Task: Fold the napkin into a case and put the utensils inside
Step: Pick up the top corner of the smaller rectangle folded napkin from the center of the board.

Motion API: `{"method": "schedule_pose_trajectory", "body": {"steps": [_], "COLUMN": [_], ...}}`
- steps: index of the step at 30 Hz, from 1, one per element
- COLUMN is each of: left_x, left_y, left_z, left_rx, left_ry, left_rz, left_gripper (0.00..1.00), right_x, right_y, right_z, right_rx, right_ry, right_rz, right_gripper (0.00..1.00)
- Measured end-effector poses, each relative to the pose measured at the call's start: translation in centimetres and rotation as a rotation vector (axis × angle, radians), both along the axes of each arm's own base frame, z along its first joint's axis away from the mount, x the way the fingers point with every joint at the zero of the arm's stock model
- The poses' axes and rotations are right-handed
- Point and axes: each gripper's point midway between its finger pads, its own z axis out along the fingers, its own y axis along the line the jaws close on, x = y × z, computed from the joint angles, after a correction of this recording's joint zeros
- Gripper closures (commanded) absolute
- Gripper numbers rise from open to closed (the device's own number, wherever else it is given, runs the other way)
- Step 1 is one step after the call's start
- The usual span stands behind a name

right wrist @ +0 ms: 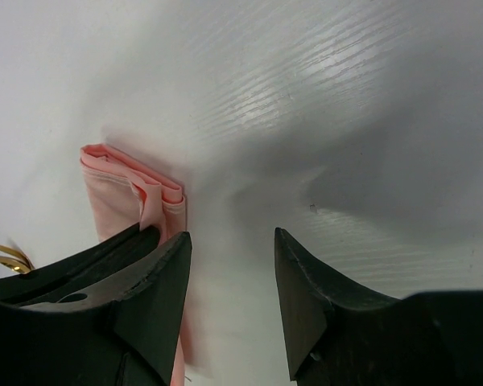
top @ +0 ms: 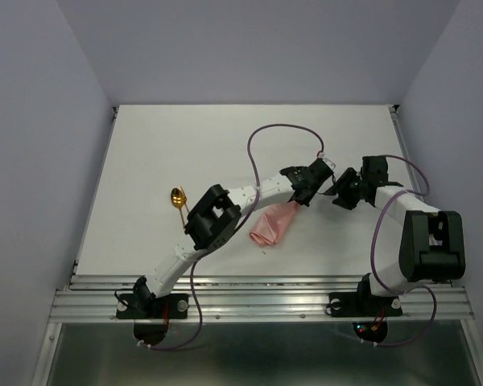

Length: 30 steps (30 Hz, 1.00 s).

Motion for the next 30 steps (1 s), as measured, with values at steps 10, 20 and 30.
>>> {"method": "schedule_pose_trajectory", "body": {"steps": [10, 20, 30], "left_x": [-0.5, 0.5, -1.4], "left_y": [1.1, 4.6, 5.0], "left_z": [-0.2, 2.7, 1.6], "left_rx": [-0.076, -0.247, -0.263], "left_ry": [0.112, 0.244, 0.320], "left_rz": [-0.028, 0.002, -0.032], "left_gripper": [1.00, 1.00, 1.00], "right_x": [-2.5, -3.3, -2.0], "right_y": [4.2, 7.8, 9.7], "right_z": [-0.8, -0.4, -0.7], "right_rx": [0.000, -0.061, 0.004], "right_ry": [0.004, -0.075, -0.097], "right_rz": [0.147, 0.293, 0.267], "right_gripper": [0.52, 0.53, 0.53]}}
